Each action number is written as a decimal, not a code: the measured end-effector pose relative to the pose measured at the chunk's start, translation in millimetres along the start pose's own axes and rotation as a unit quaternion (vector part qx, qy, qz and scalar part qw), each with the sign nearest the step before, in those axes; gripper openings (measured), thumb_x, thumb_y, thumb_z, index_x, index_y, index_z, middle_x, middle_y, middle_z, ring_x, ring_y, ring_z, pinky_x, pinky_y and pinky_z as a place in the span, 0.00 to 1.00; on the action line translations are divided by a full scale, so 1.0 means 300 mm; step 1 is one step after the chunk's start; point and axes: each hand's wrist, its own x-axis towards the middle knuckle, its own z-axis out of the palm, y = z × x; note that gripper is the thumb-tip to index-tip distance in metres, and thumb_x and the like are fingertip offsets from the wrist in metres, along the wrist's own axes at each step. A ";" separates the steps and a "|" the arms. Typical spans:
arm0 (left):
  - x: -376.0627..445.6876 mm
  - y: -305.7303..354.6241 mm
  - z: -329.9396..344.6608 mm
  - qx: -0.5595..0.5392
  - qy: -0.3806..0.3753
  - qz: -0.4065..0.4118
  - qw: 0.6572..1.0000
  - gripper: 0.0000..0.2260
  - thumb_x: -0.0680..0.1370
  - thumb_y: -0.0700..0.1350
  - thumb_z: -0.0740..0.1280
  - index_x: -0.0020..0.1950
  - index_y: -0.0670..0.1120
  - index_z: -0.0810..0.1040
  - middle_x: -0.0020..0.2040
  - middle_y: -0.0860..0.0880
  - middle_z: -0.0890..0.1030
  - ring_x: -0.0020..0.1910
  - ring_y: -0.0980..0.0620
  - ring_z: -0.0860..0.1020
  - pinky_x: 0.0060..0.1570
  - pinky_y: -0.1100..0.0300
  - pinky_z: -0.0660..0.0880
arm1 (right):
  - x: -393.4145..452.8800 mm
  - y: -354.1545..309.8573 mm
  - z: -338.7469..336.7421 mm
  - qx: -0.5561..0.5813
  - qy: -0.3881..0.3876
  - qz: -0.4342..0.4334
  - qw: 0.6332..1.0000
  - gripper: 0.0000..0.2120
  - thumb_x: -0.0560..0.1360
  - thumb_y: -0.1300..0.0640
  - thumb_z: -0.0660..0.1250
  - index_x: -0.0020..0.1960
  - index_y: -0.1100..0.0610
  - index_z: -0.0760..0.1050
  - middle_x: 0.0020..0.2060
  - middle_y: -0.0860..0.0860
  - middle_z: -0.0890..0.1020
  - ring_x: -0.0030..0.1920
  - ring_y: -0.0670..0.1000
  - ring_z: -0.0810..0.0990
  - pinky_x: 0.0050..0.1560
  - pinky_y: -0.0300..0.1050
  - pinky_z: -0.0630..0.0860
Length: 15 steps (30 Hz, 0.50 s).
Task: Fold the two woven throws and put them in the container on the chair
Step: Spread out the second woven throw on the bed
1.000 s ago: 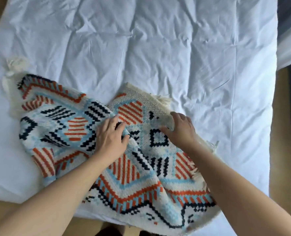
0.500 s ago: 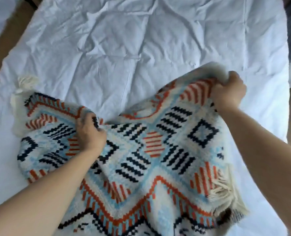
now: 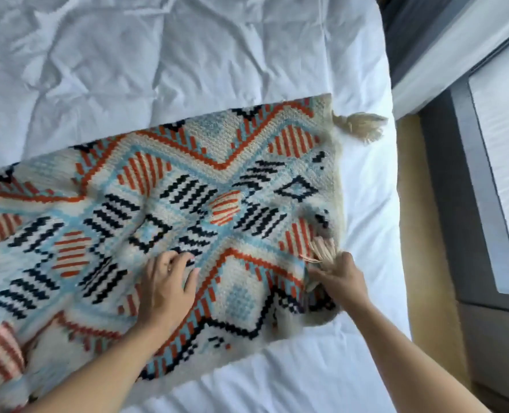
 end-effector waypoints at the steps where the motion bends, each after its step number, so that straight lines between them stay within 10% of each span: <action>1: -0.060 0.029 0.018 -0.011 -0.022 0.054 0.998 0.15 0.77 0.54 0.65 0.53 0.44 0.82 0.49 0.44 0.77 0.47 0.42 0.75 0.45 0.48 0.75 | -0.032 0.050 0.028 0.024 0.009 0.008 1.000 0.24 0.68 0.43 0.76 0.52 0.56 0.70 0.43 0.54 0.81 0.47 0.59 0.79 0.46 0.53 0.77; 6: -0.347 0.160 0.118 0.083 -0.288 0.179 0.937 0.32 0.62 0.71 0.72 0.58 0.52 0.78 0.55 0.48 0.80 0.55 0.45 0.76 0.46 0.47 0.80 | -0.157 0.245 0.056 0.129 0.034 0.038 0.990 0.09 0.68 0.60 0.73 0.45 0.55 0.76 0.36 0.51 0.82 0.40 0.54 0.81 0.38 0.50 0.78; 10: -0.421 0.179 0.158 0.123 -0.308 0.159 0.930 0.22 0.62 0.49 0.82 0.54 0.47 0.82 0.48 0.48 0.82 0.49 0.45 0.78 0.45 0.48 0.79 | -0.211 0.401 -0.011 0.212 0.125 0.064 0.967 0.08 0.69 0.66 0.64 0.33 0.58 0.70 0.27 0.47 0.72 0.30 0.46 0.69 0.31 0.41 0.68; 15: -0.425 0.190 0.165 0.091 -0.356 0.106 0.924 0.17 0.76 0.32 0.60 0.62 0.44 0.78 0.53 0.47 0.79 0.52 0.46 0.75 0.45 0.56 0.69 | -0.264 0.616 -0.096 0.492 0.148 0.254 0.819 0.05 0.80 0.63 0.65 0.46 0.56 0.76 0.34 0.54 0.79 0.31 0.54 0.78 0.36 0.48 0.80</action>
